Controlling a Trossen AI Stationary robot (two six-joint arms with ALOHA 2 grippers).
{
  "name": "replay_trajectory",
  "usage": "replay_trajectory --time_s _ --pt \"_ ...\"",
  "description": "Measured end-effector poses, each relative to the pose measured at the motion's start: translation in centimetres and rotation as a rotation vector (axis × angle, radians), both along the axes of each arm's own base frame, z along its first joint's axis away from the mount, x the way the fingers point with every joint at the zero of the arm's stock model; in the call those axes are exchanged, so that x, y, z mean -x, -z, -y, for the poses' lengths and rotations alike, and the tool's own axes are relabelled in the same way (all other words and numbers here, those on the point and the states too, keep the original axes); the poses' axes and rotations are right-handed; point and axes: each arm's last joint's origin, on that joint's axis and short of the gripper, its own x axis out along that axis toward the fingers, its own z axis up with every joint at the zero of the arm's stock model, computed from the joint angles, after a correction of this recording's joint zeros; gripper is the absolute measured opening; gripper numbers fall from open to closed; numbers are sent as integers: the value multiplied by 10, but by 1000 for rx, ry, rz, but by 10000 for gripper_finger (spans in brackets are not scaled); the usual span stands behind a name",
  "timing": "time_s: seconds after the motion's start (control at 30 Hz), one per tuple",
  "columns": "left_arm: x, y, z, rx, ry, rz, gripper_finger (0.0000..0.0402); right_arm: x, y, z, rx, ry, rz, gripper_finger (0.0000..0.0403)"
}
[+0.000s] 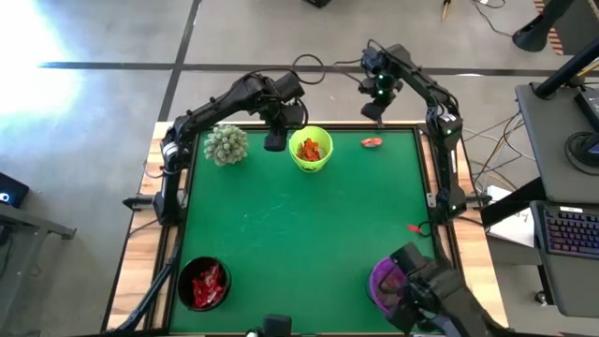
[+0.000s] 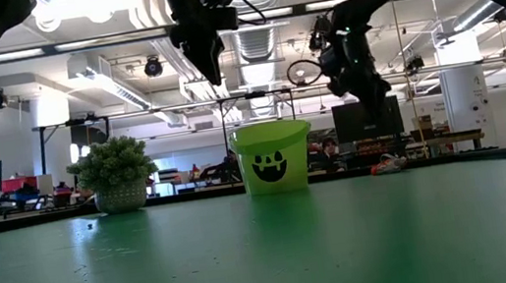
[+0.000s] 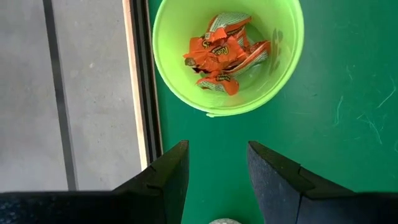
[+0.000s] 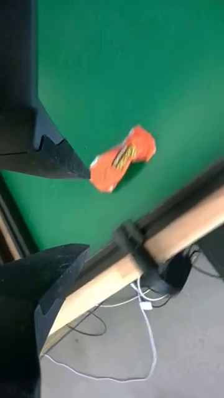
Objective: Organize candy in baskets
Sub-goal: Put the orange chocolate bar into the green bucket
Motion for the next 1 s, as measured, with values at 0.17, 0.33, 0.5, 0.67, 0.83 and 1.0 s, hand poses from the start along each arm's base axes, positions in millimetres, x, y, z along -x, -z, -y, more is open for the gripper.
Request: replay_trajectory --time_s 0.17,0.33,0.5,0.67,0.83,1.0 --pt "0 0 0 0 -2 0 144 -18 2 -12 -9 2 -2 189" --pt "0 0 0 2 -3 -2 144 -32 9 -23 -37 100 -25 195" --pt "2 0 0 7 -4 -12 144 -46 20 -38 -90 123 -45 195" --pt "6 1 -4 16 -13 -31 144 -58 27 -57 -107 131 -85 195" --pt "9 1 -9 14 -29 -31 144 -64 33 -68 -80 78 -158 195" --pt "10 1 -11 13 -28 -31 144 -58 47 -70 -101 67 -221 195"
